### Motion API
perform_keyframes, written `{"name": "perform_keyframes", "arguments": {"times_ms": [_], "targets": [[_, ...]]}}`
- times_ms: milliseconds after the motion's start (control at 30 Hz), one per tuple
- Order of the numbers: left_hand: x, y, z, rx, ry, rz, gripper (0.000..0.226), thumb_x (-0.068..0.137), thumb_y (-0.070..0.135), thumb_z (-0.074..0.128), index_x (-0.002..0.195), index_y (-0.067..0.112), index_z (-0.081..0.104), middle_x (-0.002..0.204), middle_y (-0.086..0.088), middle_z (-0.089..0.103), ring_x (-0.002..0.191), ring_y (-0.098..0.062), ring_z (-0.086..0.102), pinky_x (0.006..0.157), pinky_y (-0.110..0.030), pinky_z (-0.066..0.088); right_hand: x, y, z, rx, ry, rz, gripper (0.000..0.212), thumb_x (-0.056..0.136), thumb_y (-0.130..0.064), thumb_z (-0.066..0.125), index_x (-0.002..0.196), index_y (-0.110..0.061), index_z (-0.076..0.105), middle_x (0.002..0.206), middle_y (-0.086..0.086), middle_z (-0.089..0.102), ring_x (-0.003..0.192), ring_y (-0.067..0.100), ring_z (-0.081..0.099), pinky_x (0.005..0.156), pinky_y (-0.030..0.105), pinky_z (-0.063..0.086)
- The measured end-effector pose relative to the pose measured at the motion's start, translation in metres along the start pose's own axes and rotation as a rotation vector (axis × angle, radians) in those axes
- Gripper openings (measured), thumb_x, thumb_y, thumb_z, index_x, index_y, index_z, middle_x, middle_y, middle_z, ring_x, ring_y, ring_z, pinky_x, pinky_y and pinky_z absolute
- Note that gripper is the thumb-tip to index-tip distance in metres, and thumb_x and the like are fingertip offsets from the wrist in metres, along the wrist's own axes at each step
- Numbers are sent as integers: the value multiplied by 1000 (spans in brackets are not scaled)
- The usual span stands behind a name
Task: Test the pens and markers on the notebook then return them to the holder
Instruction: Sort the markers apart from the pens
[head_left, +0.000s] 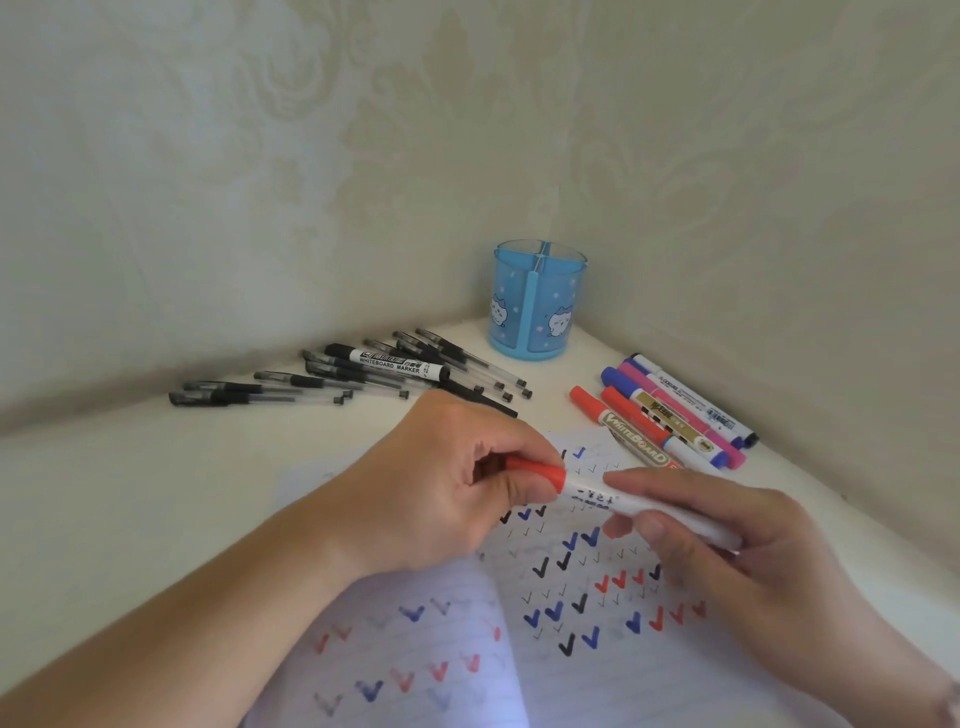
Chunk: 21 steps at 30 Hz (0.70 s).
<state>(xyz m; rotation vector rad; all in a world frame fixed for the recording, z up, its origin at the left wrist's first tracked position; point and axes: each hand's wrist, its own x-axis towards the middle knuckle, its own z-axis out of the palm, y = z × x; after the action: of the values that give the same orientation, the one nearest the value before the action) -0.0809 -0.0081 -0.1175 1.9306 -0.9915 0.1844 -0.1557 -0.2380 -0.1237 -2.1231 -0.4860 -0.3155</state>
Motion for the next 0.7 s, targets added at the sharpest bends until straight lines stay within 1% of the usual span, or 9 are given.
{"name": "perform_keyframes", "arguments": {"times_ms": [33, 100, 167, 233, 300, 400, 500, 600, 700], "targets": [[1, -1, -2, 27, 11, 10, 15, 80, 25, 75, 95, 22, 76, 72, 14, 71, 55, -5, 62, 50, -26, 51, 1, 2, 1, -216, 27, -28, 23, 90, -51, 54, 109, -46, 66, 90, -26, 72, 60, -10, 60, 53, 10, 46], [2, -4, -3, 87, 43, 36, 20, 78, 27, 78, 97, 22, 77, 78, 13, 73, 64, -2, 66, 59, -21, 53, 4, 2, 4, -586, 129, -68, 26, 89, -54, 48, 101, -41, 67, 85, -26, 67, 57, -11, 55, 51, 9, 41], [1, -9, -5, 101, 83, 7, 29, 77, 31, 78, 104, 23, 75, 84, 12, 73, 71, -6, 67, 66, -21, 54, 8, 2, 3, -716, 238, -98, 32, 86, -54, 48, 94, -34, 71, 86, -19, 66, 74, 1, 58, 53, 21, 42], [2, -15, -7, 121, 123, -61, 41, 79, 36, 75, 118, 26, 68, 89, 13, 71, 76, -9, 66, 66, -18, 53, 17, 5, -7, -809, 340, -86, 32, 86, -50, 51, 90, -29, 74, 90, -11, 65, 86, 21, 57, 59, 26, 39], [4, -22, -12, 224, 172, -132, 44, 83, 40, 70, 124, 29, 63, 92, 16, 67, 78, -8, 64, 65, -15, 50, 32, 16, -25, -821, 397, 87, 29, 89, -48, 52, 91, -29, 74, 84, -9, 60, 84, 25, 53, 59, 28, 39], [7, -35, -20, 449, 255, -244, 29, 87, 39, 66, 114, 31, 66, 85, 19, 64, 71, -1, 57, 71, -21, 46, 57, 42, -50, -817, 283, 401, 26, 87, -48, 52, 96, -34, 71, 77, -11, 58, 79, 22, 54, 60, 30, 47], [7, -44, -25, 557, 272, -365, 12, 87, 38, 65, 97, 32, 68, 71, 16, 60, 66, 3, 50, 70, -27, 44, 73, 61, -59, -942, 165, 578, 23, 89, -50, 53, 96, -35, 69, 77, -9, 61, 72, 21, 55, 53, 25, 40], [5, -46, -28, 644, 209, -486, 15, 88, 44, 60, 83, 32, 66, 60, 11, 55, 62, -1, 52, 58, -26, 38, 79, 72, -57, -1035, 128, 588, 25, 88, -52, 52, 94, -35, 70, 80, -7, 66, 73, 21, 59, 54, 24, 41], [4, -48, -32, 750, 165, -617, 18, 87, 50, 56, 82, 34, 62, 72, 12, 59, 75, -11, 59, 59, -27, 36, 81, 77, -55, -1045, 114, 561, 28, 87, -55, 52, 97, -35, 70, 84, -6, 67, 73, 22, 59, 57, 26, 44]]}}
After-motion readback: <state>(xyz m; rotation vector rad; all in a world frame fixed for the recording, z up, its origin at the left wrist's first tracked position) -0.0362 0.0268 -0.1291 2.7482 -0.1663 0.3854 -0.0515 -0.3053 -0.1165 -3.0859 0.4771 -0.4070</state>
